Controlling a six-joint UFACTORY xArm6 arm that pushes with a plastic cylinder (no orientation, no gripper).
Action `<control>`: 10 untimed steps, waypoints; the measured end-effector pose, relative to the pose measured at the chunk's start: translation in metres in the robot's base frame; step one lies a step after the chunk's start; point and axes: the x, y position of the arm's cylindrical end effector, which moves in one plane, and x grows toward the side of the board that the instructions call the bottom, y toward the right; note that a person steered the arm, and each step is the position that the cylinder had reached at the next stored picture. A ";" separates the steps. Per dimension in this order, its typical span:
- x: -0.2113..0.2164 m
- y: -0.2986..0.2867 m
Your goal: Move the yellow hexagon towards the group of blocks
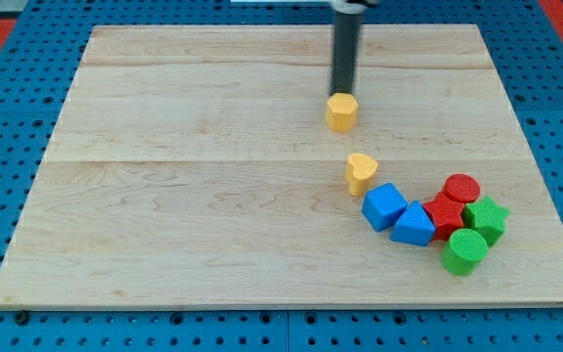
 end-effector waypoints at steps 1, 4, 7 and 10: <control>0.075 0.034; 0.007 -0.021; 0.012 0.028; 0.111 0.075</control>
